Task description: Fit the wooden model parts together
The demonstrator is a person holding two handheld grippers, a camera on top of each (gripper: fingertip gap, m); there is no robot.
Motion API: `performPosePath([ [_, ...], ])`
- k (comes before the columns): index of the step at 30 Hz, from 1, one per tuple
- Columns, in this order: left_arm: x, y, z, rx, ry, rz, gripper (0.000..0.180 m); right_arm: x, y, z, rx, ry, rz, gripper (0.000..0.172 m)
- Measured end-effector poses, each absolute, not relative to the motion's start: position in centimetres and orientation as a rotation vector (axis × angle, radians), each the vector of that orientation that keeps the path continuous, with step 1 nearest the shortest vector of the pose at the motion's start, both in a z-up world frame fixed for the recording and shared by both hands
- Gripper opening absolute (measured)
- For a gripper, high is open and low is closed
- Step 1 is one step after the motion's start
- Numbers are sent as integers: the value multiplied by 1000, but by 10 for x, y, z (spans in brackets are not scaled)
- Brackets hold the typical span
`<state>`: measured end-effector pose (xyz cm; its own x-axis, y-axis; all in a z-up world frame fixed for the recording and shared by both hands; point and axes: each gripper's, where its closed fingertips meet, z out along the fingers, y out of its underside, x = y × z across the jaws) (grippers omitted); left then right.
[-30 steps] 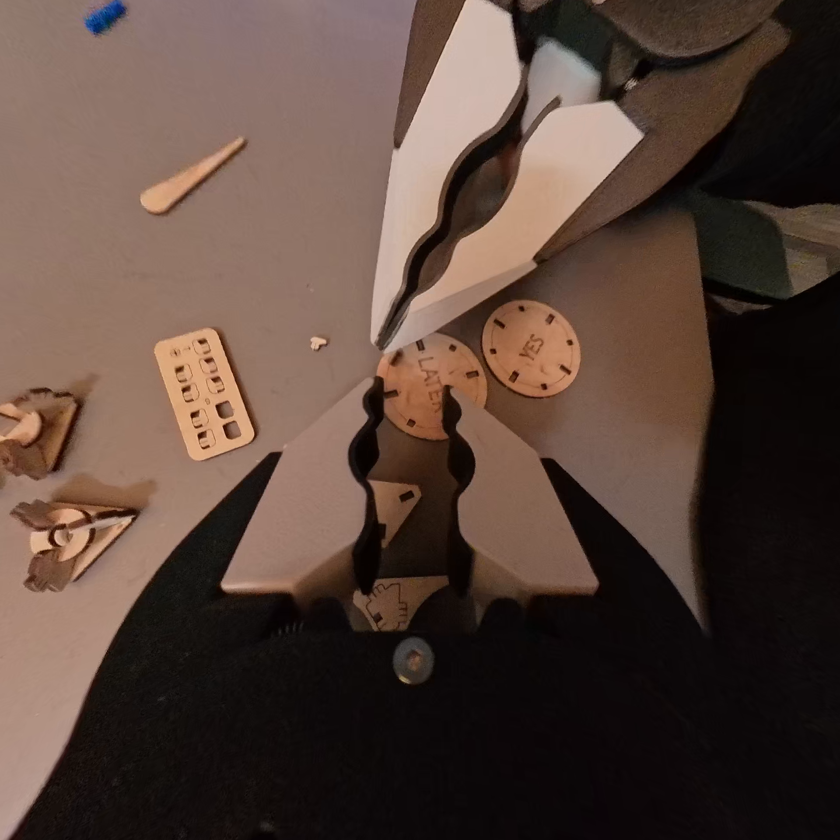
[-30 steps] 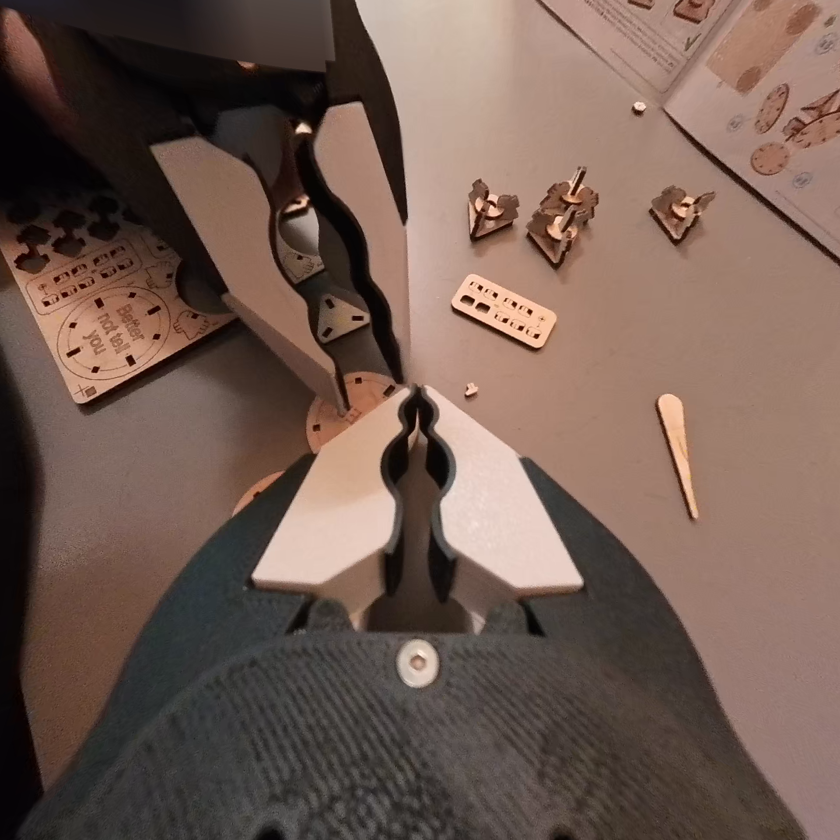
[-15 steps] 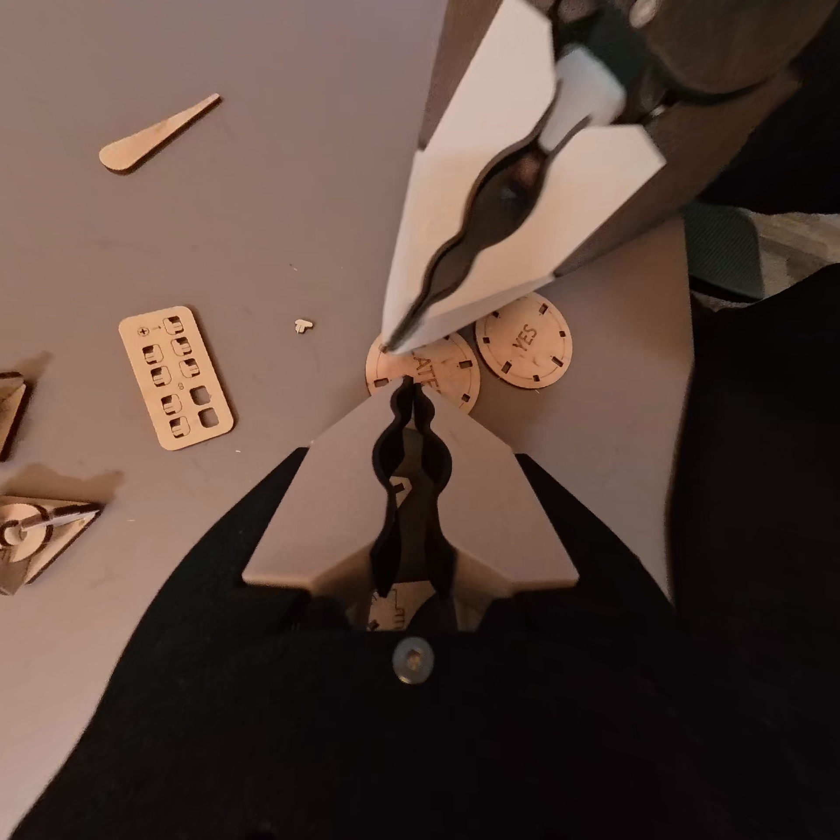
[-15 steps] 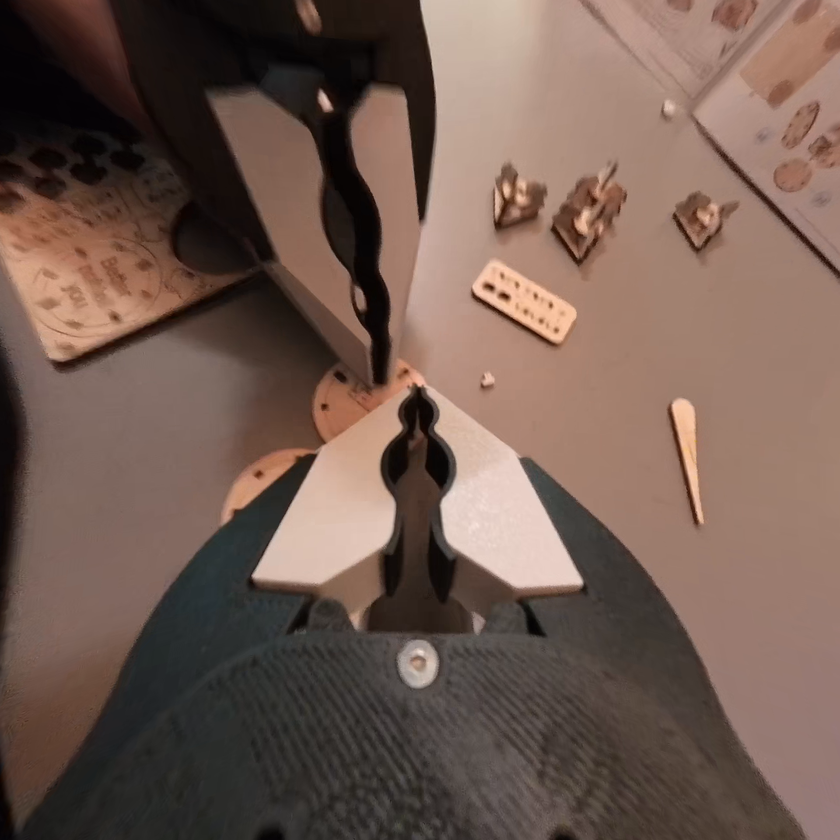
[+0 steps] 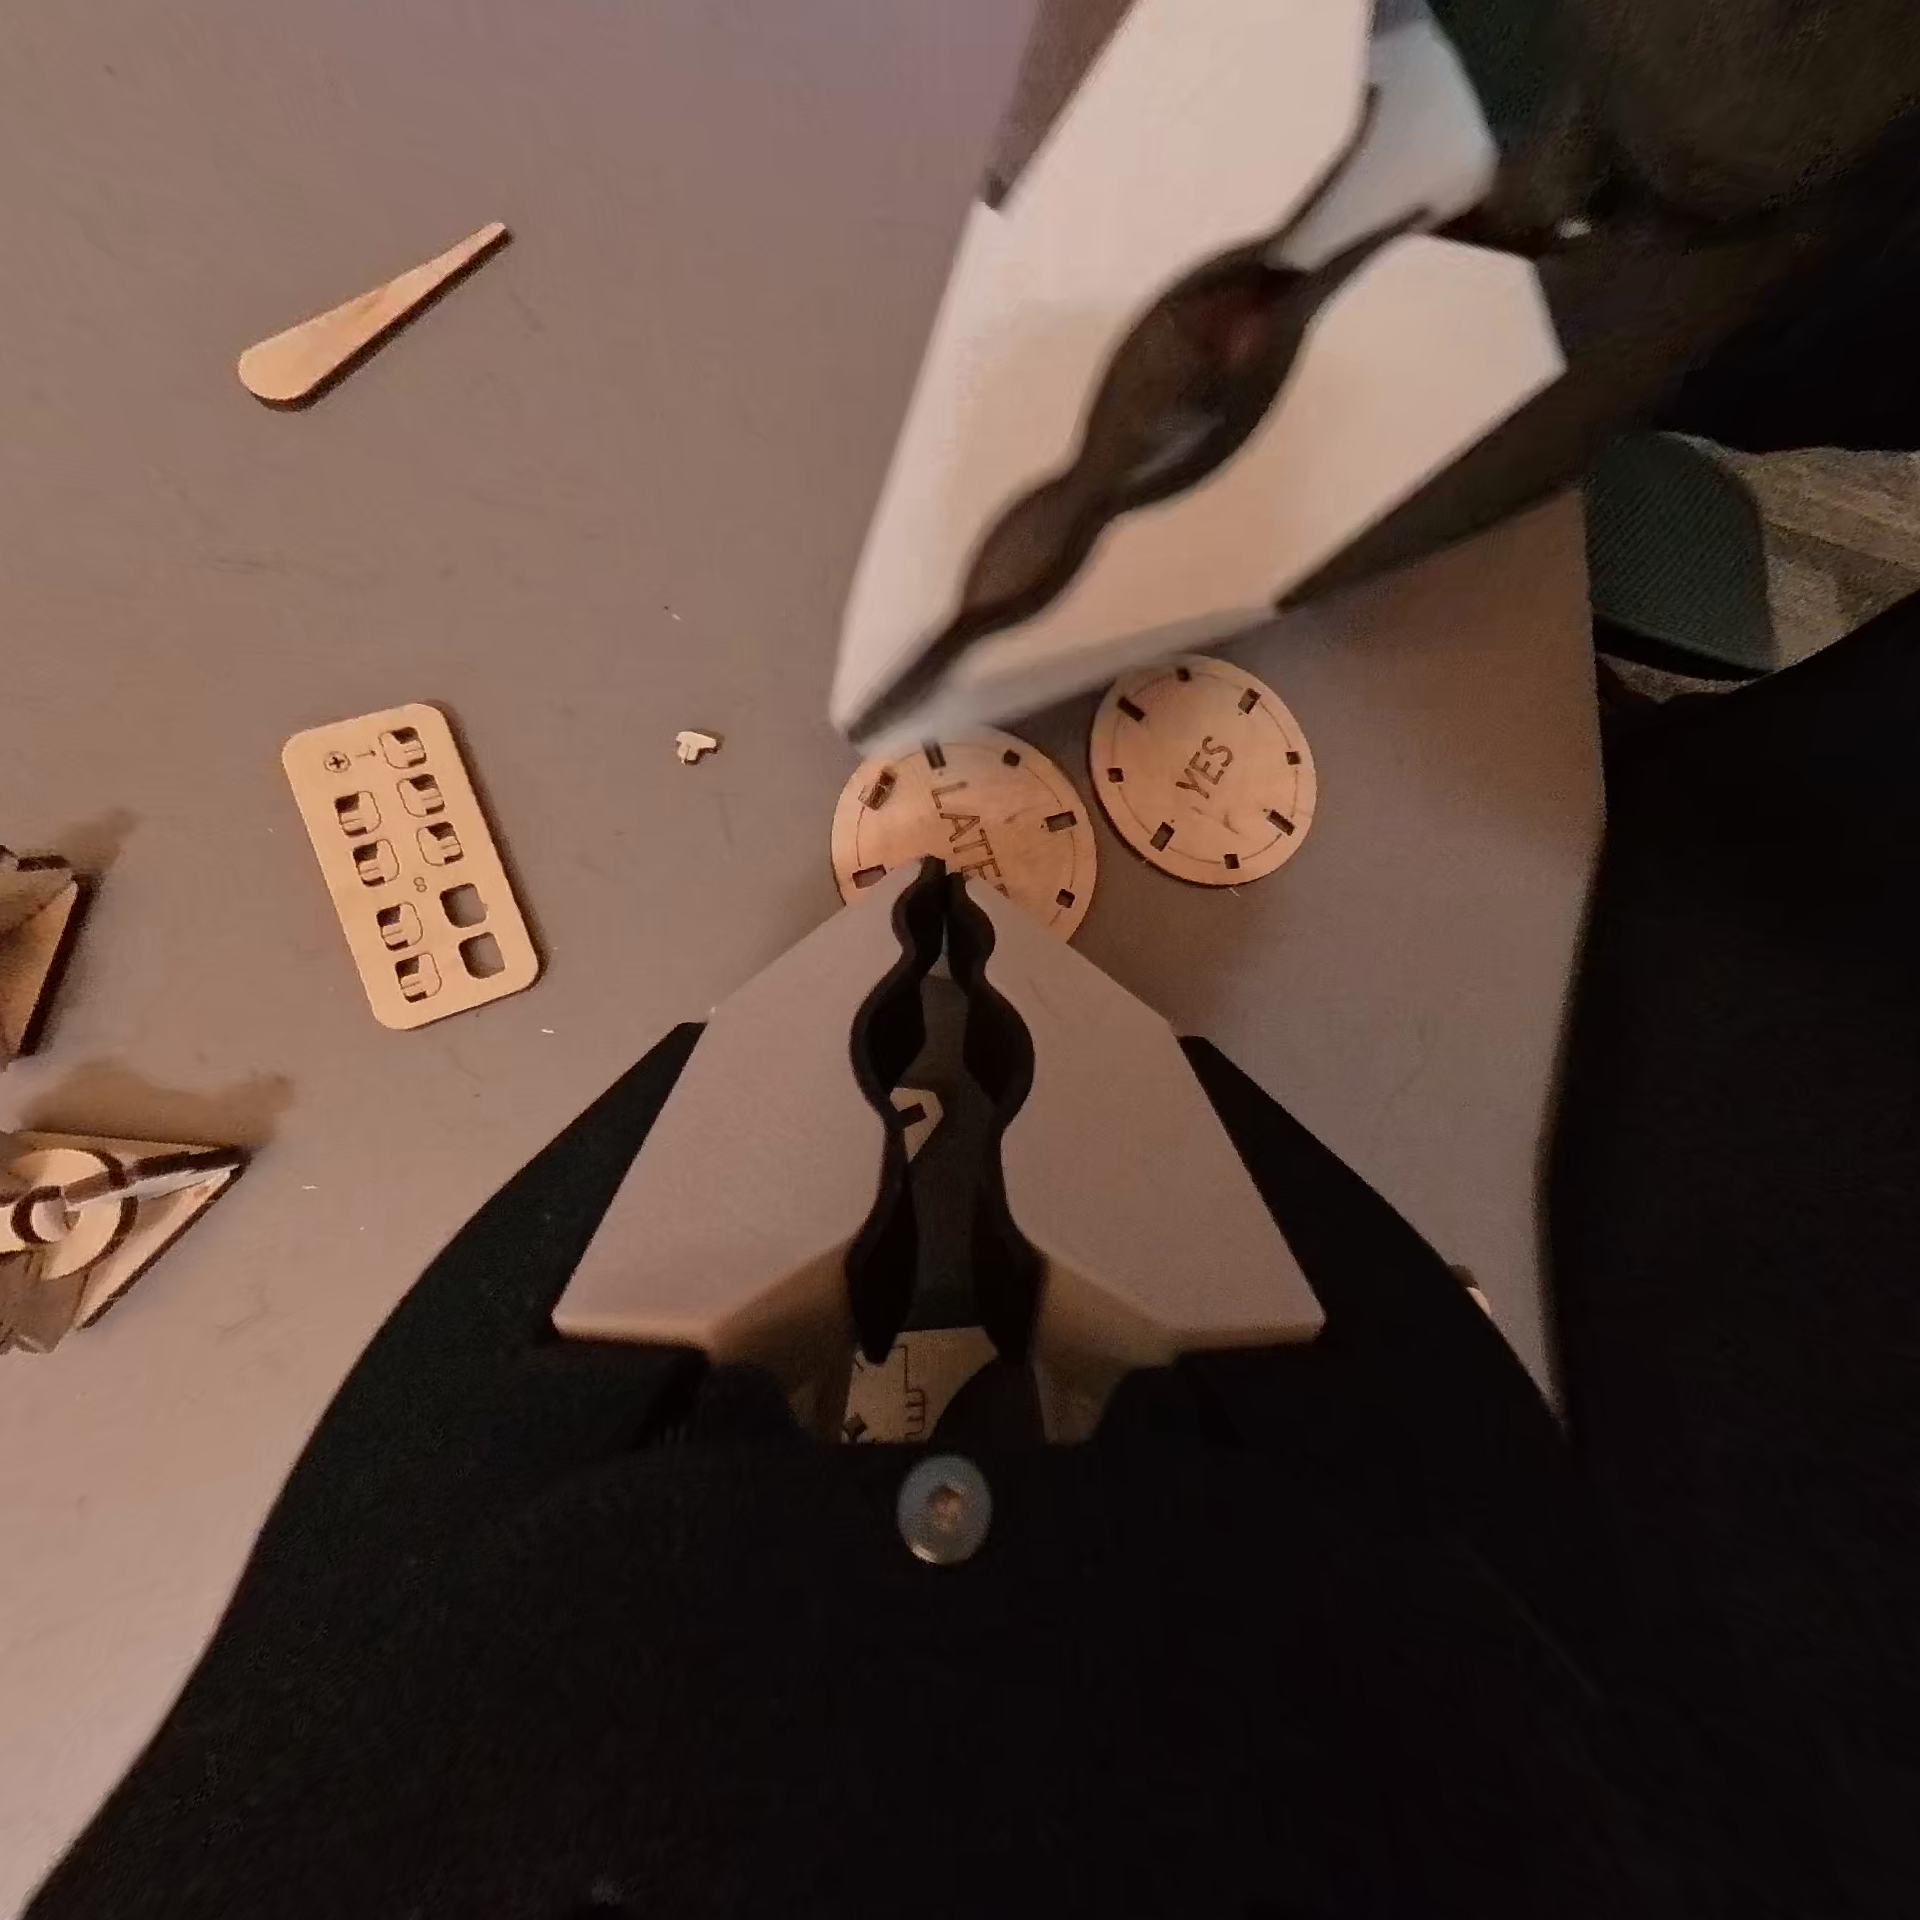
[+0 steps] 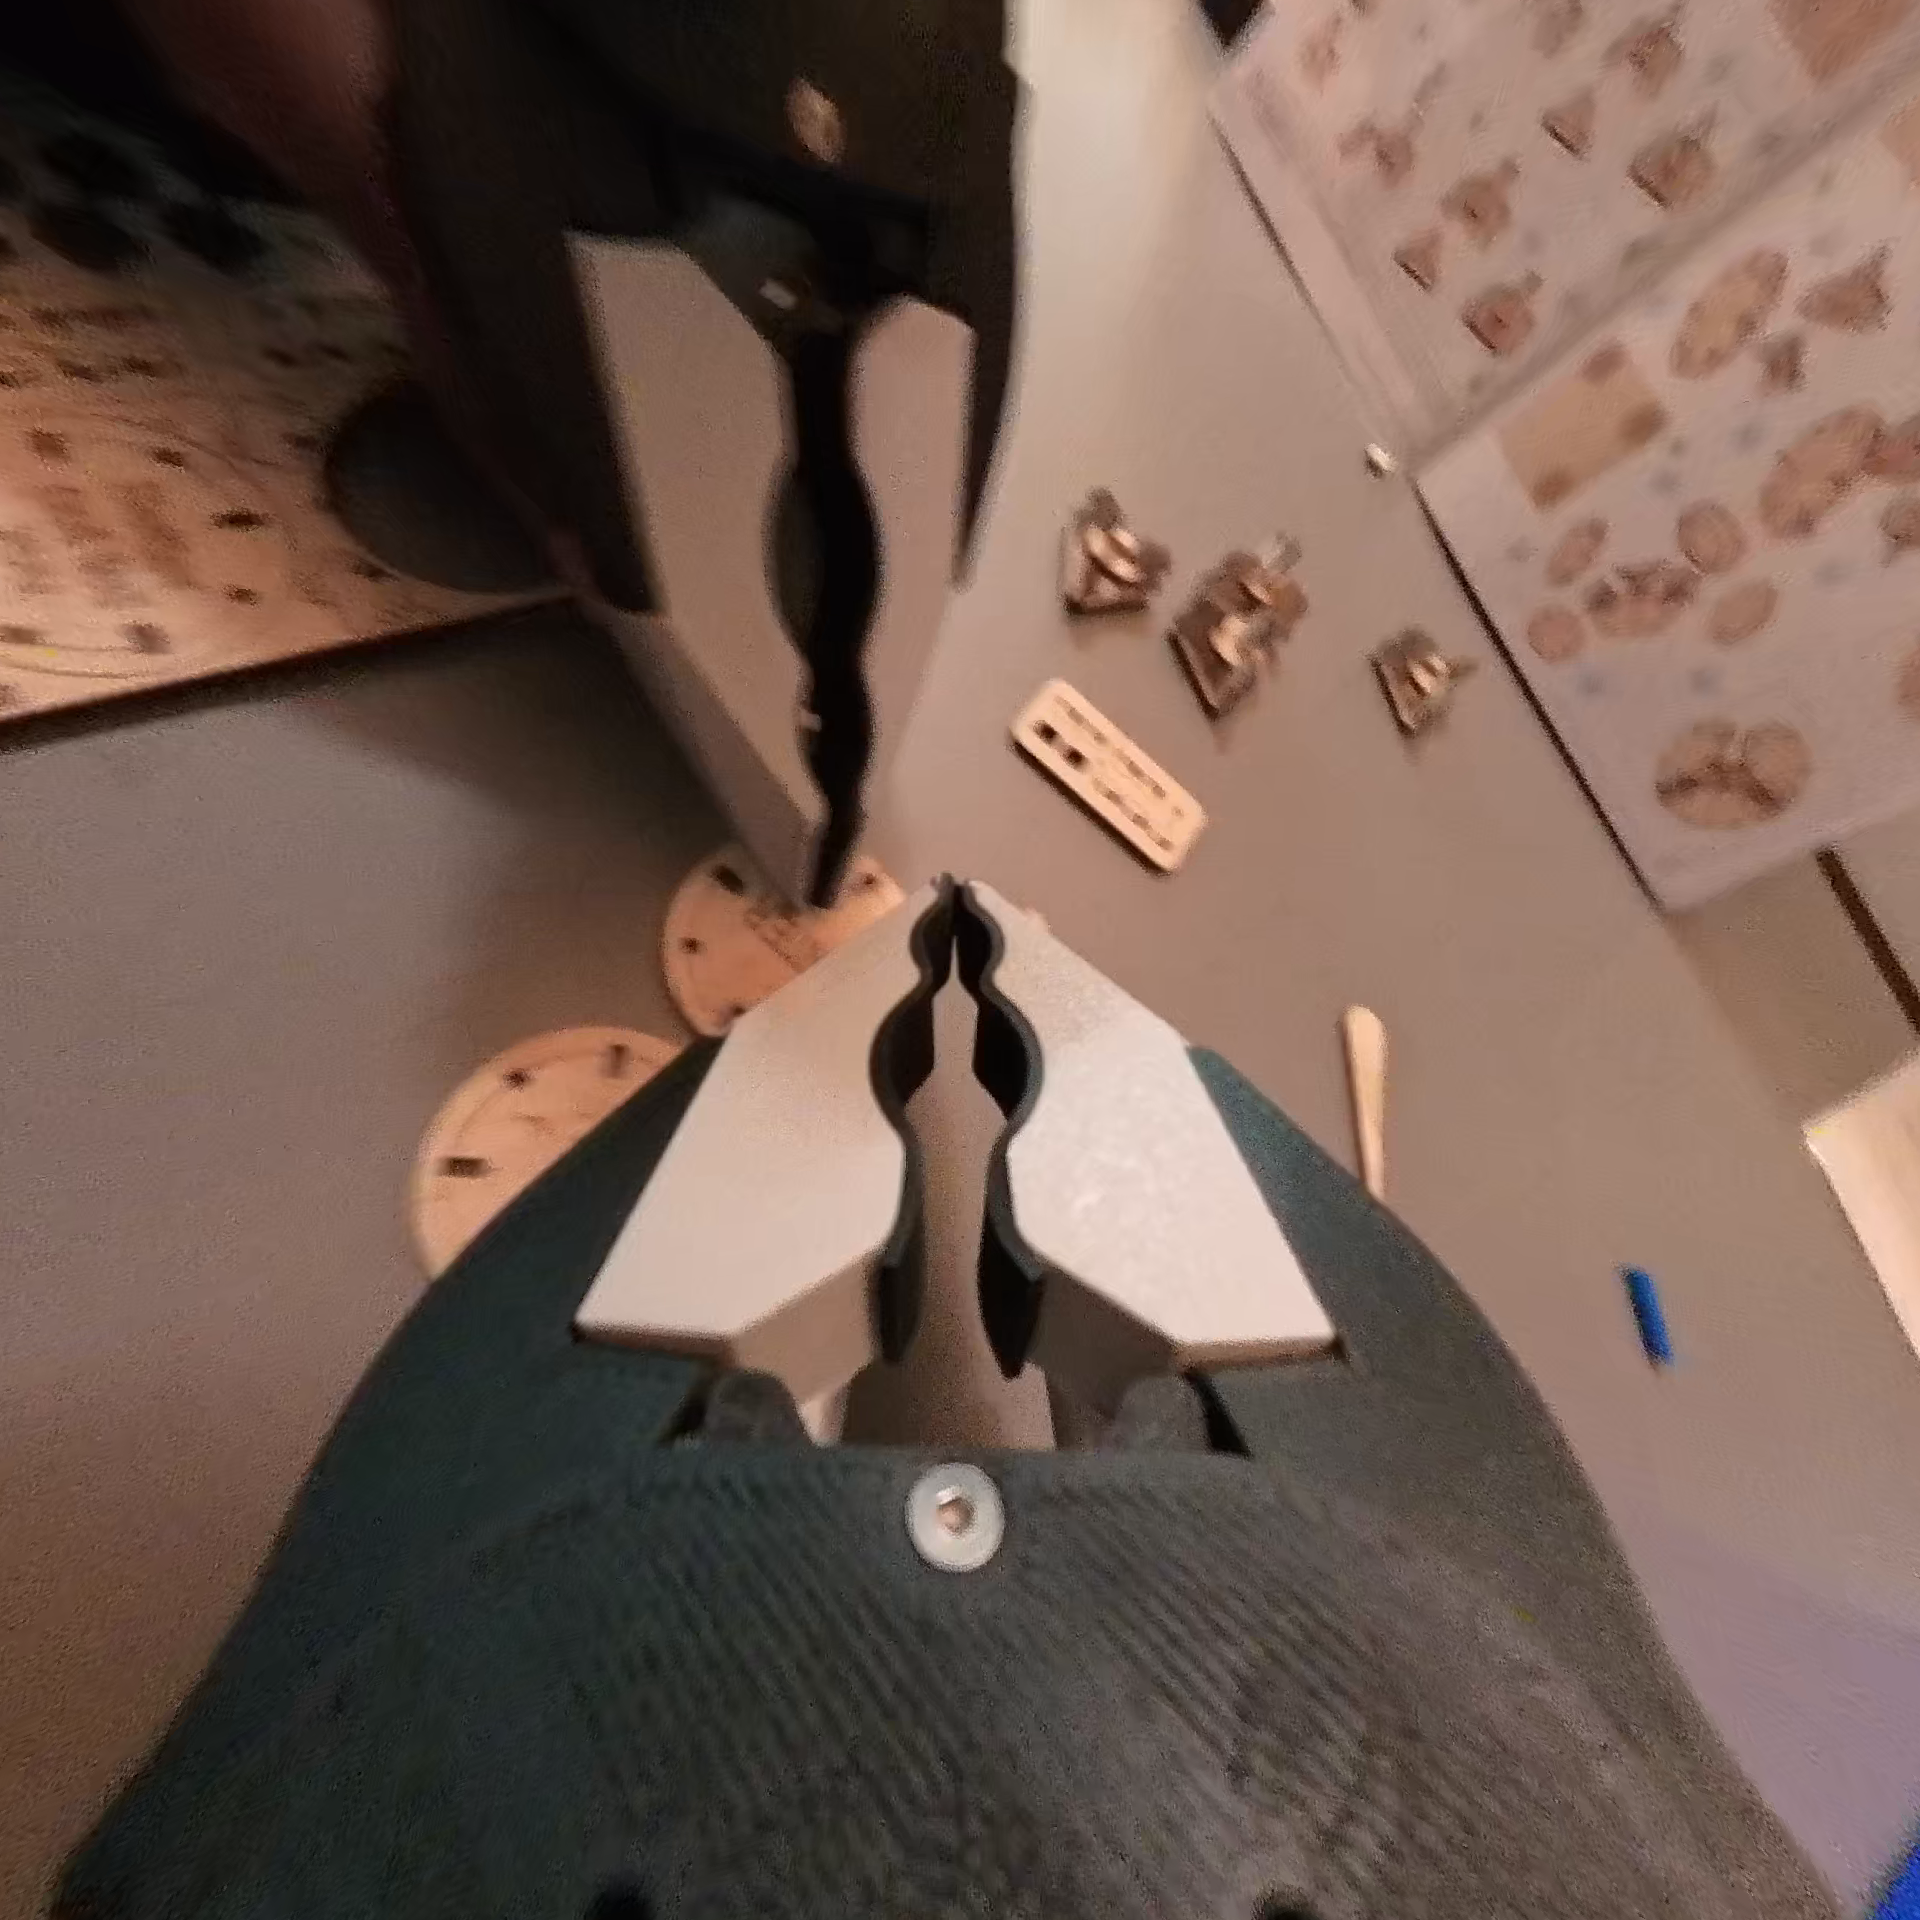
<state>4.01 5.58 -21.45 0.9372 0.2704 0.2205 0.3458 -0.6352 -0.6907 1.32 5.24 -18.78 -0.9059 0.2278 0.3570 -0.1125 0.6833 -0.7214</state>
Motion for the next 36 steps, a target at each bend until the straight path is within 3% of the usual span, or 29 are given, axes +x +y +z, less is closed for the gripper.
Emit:
performPosePath([
  [3, 40, 56, -214, -2294, -433, -121, 0, 19, 52, -207, -49, -2540, 1003, 0],
  [9, 41, 56, -214, -2294, -433, -120, 0, 21, 46, -183, -54, -2461, 1170, 0],
  [14, 41, 56, -214, -2296, -430, -113, 0, 4, 59, -203, -152, -2487, 1013, 0],
  [18, 41, 56, -213, -2293, -435, -124, 0, 21, 45, -183, -109, -2494, 1230, 0],
  [20, 41, 56, -213, -2293, -434, -122, 0, 19, 52, -205, -125, -2585, 1095, 0],
  [26, 41, 56, -213, -2292, -436, -126, 0, 15, 46, -171, -172, -2471, 1322, 0],
  [29, 41, 56, -213, -2294, -433, -118, 0, 15, 55, -209, -175, -2613, 1131, 1],
  [36, 41, 56, -213, -2293, -435, -124, 0, 20, 45, -194, -95, -2534, 1202, 0],
])
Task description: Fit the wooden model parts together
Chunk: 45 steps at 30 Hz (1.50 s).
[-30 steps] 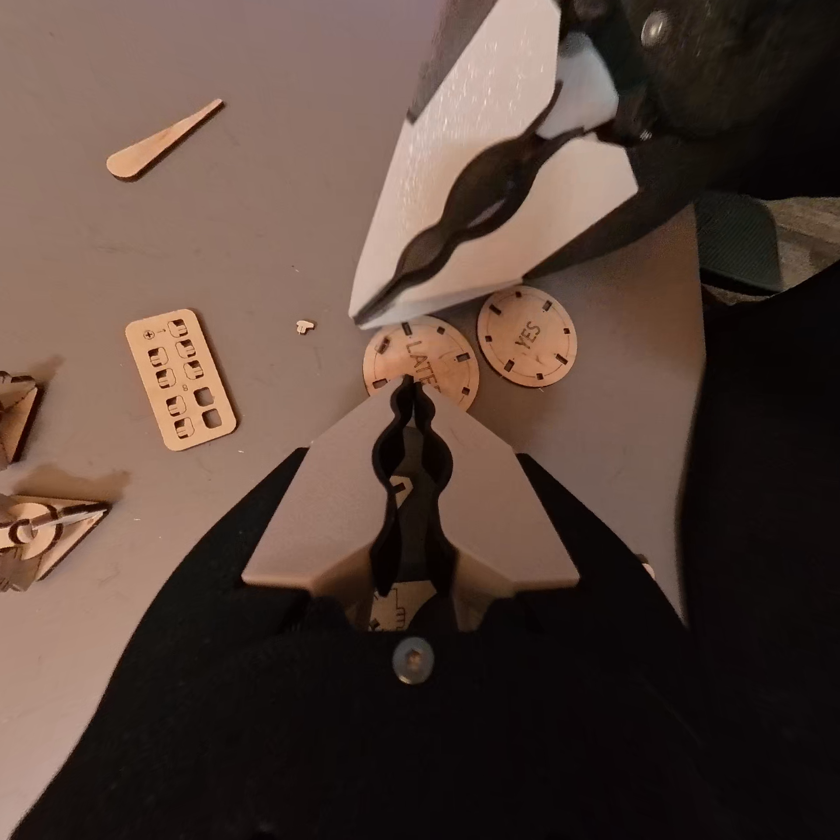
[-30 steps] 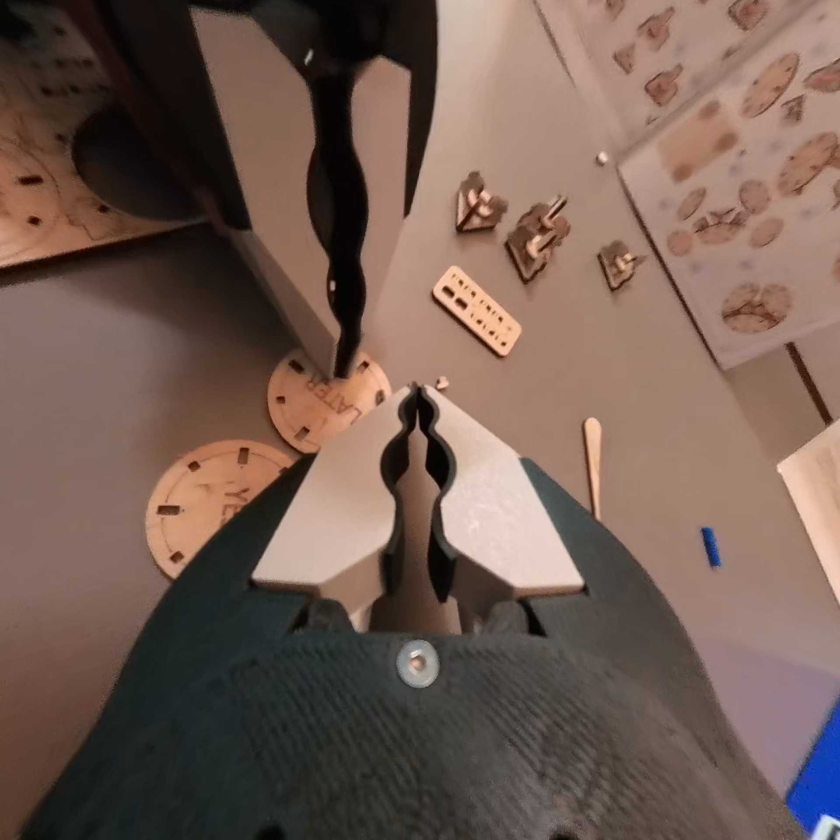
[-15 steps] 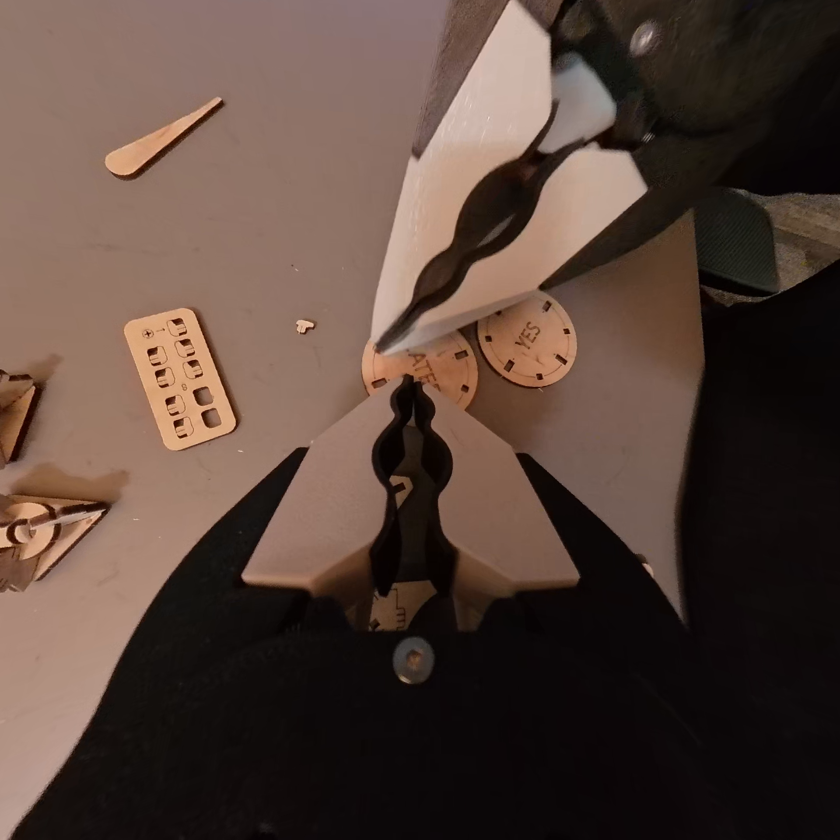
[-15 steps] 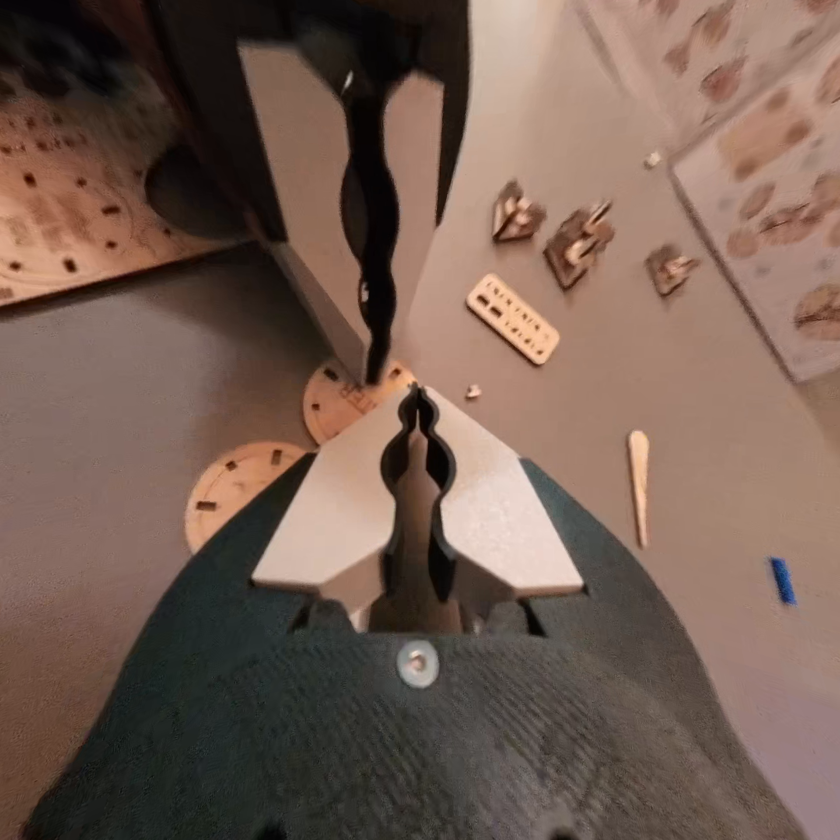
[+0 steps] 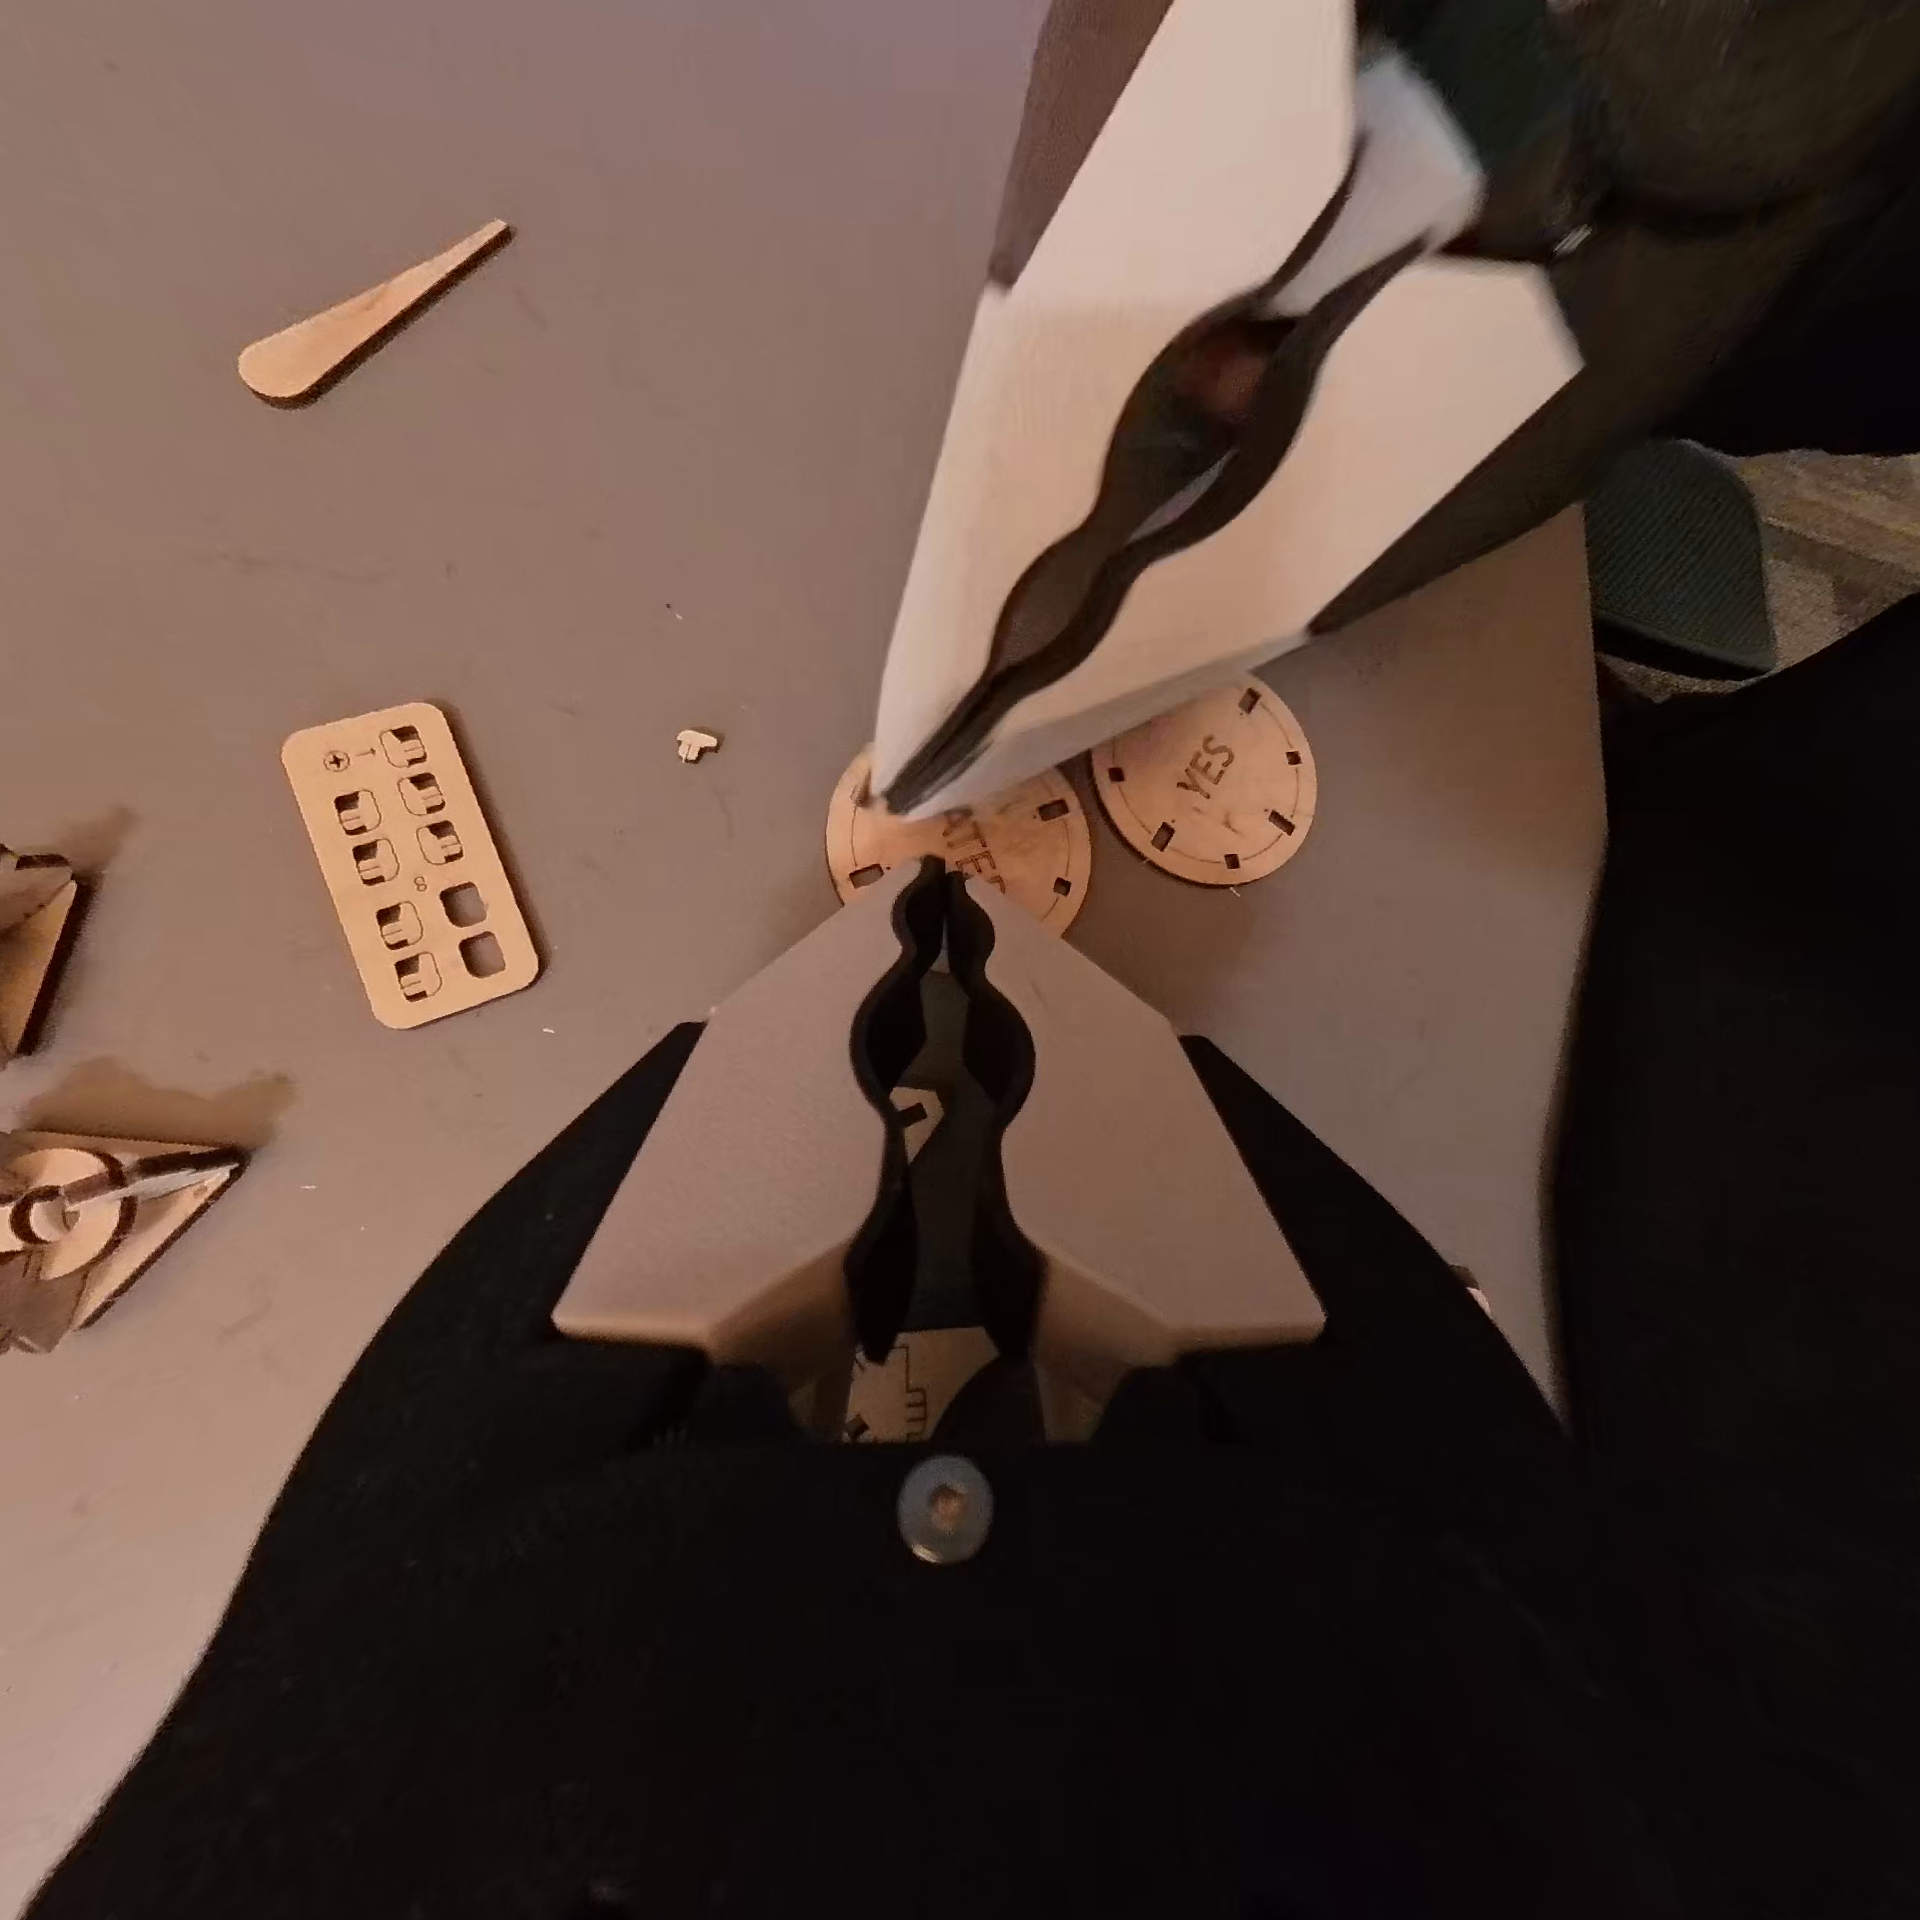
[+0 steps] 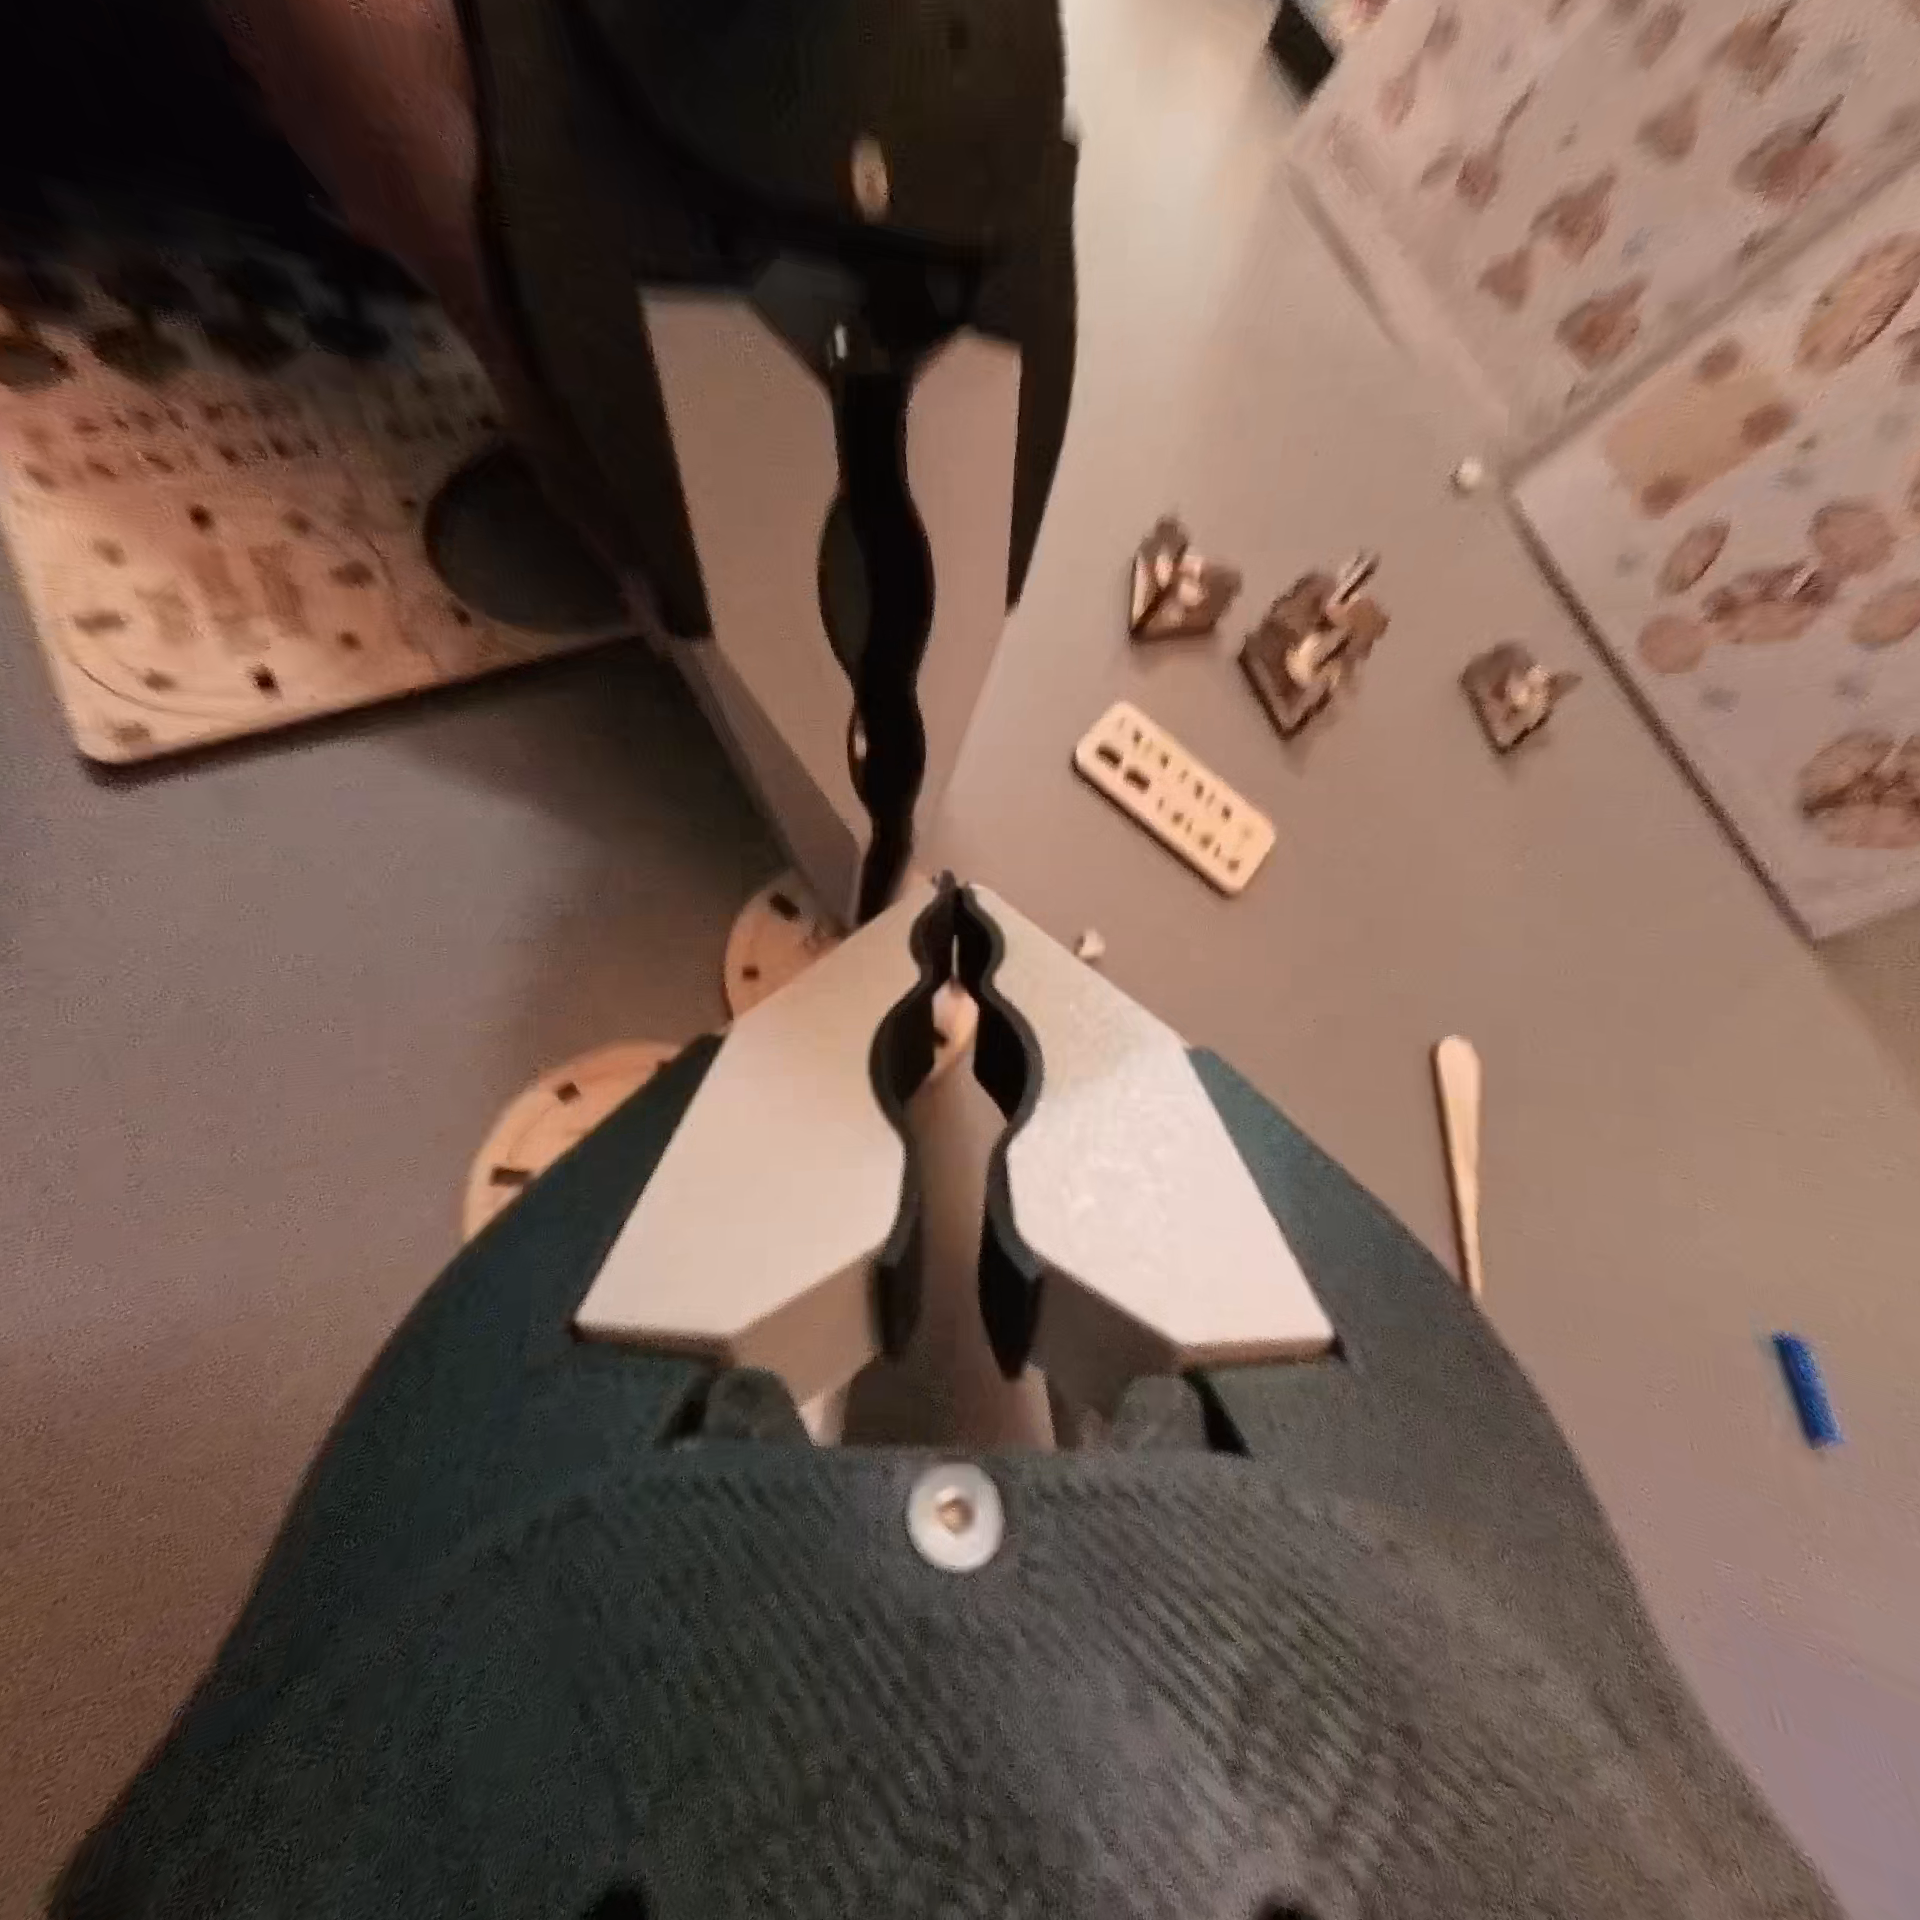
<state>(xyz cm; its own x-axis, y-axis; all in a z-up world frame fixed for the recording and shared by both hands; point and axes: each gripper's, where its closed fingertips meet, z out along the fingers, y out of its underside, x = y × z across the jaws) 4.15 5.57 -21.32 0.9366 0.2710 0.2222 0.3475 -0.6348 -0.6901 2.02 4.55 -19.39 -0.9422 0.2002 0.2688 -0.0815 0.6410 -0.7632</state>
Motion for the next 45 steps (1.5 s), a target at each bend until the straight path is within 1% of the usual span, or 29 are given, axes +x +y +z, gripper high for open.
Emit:
performPosePath([
  [1, 41, 56, -213, -2294, -434, -121, 0, 14, 53, -210, -126, -2576, 1081, 1],
  [4, 42, 56, -213, -2294, -432, -120, 0, -5, 60, -209, -206, -2500, 1037, 0],
  [7, 41, 56, -213, -2292, -436, -129, 0, 8, 48, -184, -151, -2447, 1214, 0],
  [12, 41, 56, -213, -2293, -434, -123, 0, 22, 49, -182, -118, -2470, 1245, 0],
  [14, 41, 56, -214, -2293, -435, -125, 0, 23, 52, -195, -162, -2518, 1219, 0],
  [15, 41, 56, -214, -2293, -435, -124, 0, 15, 60, -212, -205, -2556, 1101, 2],
  [17, 41, 56, -214, -2294, -434, -121, 0, 8, 62, -203, -274, -2513, 1140, 0],
  [20, 41, 56, -214, -2293, -436, -126, 0, 11, 58, -181, -244, -2445, 1242, 0],
  [22, 41, 56, -214, -2293, -437, -127, 0, 18, 53, -179, -218, -2452, 1269, 0],
  [26, 41, 56, -214, -2295, -434, -119, 0, 5, 69, -215, -277, -2528, 1030, 0],
  [30, 41, 56, -214, -2293, -437, -127, 0, 12, 58, -185, -256, -2455, 1205, 0],
  [31, 41, 56, -214, -2293, -437, -127, 0, 15, 55, -187, -249, -2474, 1201, 0],
  [33, 41, 56, -214, -2294, -435, -121, 0, 14, 60, -208, -243, -2548, 1081, 0],
  [35, 41, 56, -214, -2294, -435, -120, 0, 13, 59, -205, -262, -2538, 1123, 0],
  [38, 41, 56, -214, -2291, -440, -132, 0, 11, 55, -181, -300, -2465, 1263, 0],
  [40, 41, 56, -214, -2292, -438, -127, 0, 12, 56, -187, -314, -2495, 1253, 0],
  [42, 41, 56, -214, -2293, -436, -120, 0, 15, 58, -208, -307, -2578, 1161, 0],
  [45, 41, 56, -214, -2291, -440, -129, 0, 11, 56, -191, -310, -2511, 1236, 0],
])
